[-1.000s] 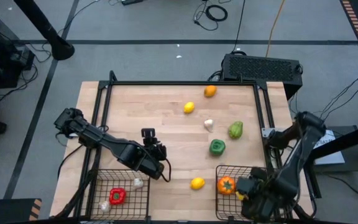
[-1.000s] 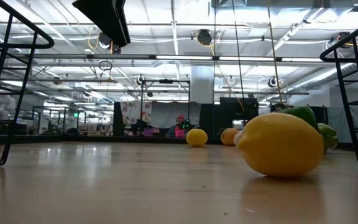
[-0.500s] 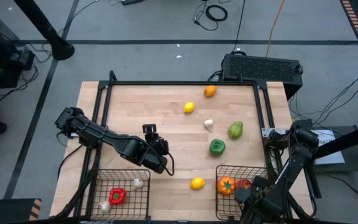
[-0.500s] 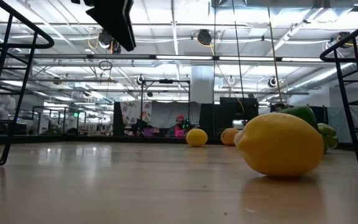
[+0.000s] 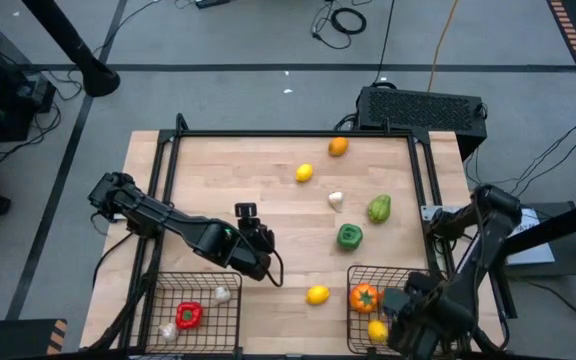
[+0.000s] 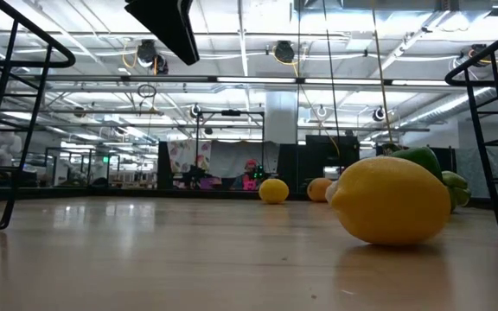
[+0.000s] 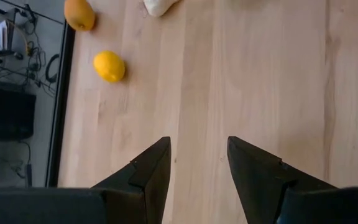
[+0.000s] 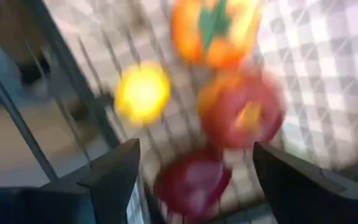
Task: Sort produce into baskets
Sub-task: Put the white garlic into the left black wire basket
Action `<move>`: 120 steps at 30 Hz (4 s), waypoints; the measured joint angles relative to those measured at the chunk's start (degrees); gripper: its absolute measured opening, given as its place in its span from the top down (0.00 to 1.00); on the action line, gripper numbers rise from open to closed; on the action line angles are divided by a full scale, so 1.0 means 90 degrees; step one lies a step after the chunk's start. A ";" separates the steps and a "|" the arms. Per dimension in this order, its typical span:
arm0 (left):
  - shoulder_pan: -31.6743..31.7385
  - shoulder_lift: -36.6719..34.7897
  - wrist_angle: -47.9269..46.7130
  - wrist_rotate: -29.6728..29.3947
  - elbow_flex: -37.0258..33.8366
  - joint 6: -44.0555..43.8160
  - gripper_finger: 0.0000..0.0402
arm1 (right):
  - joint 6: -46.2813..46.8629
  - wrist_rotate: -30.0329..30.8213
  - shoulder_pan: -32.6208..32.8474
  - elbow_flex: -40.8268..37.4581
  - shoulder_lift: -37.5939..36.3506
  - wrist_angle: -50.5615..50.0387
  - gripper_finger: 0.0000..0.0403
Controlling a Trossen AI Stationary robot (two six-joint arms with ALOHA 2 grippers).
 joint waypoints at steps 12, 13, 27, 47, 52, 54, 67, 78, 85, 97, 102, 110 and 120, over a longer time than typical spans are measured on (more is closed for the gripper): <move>0.0018 0.0000 0.0651 -0.0019 0.0000 0.0501 0.59 | -0.2796 0.4678 -0.1505 0.0000 -0.0702 0.0101 0.25; 0.0026 0.0000 0.0658 -0.0019 0.0000 0.0501 0.59 | -0.3124 0.4914 -0.1686 0.0000 -0.0703 0.0185 0.25; 0.0204 0.0000 0.0814 -0.0713 0.0000 0.0670 0.59 | -0.6147 0.3860 -0.4523 -0.0464 -0.0696 0.0059 0.25; 0.0276 0.0000 0.1399 -0.0442 0.0000 0.0624 0.59 | -0.4348 0.1505 -0.6964 -0.0770 -0.0125 0.1076 0.25; 0.0272 0.0000 0.1247 -0.0277 0.0000 0.0625 0.59 | -0.4074 0.1253 -0.7192 -0.0770 0.0347 0.1323 0.25; 0.0277 0.0000 0.1203 -0.0277 0.0000 0.0668 0.59 | -0.3977 0.1201 -0.7194 -0.0770 0.0465 0.1328 0.25; 0.0274 0.0000 0.1092 -0.0228 0.0000 0.0821 0.59 | -0.3846 0.1340 -0.6888 -0.0770 0.1301 0.1452 0.18; 0.0272 0.0002 0.1064 -0.0039 0.0000 0.0797 0.59 | -0.3556 0.1477 -0.6931 -0.1007 0.1461 0.1333 0.18; 0.0272 0.0002 0.1054 0.0002 0.0000 0.0802 0.59 | -0.3608 0.1144 -0.6954 -0.1192 0.1449 0.2069 0.18; 0.0272 0.0002 0.0925 0.0005 0.0000 0.0799 0.59 | -0.3798 0.0888 -0.6973 -0.1800 0.1437 0.2684 0.23; 0.0272 0.0002 0.0925 0.0002 0.0000 0.0819 0.59 | -0.3874 0.0752 -0.6975 -0.1804 0.1437 0.2945 0.31; 0.0272 0.0002 0.0928 0.0002 0.0000 0.0816 0.59 | -0.4004 0.0717 -0.6973 -0.1804 0.1437 0.3033 0.48; 0.0272 0.0002 0.0928 0.0000 0.0000 0.0814 0.59 | -0.4300 0.0735 -0.6973 -0.1720 0.1441 0.3126 0.52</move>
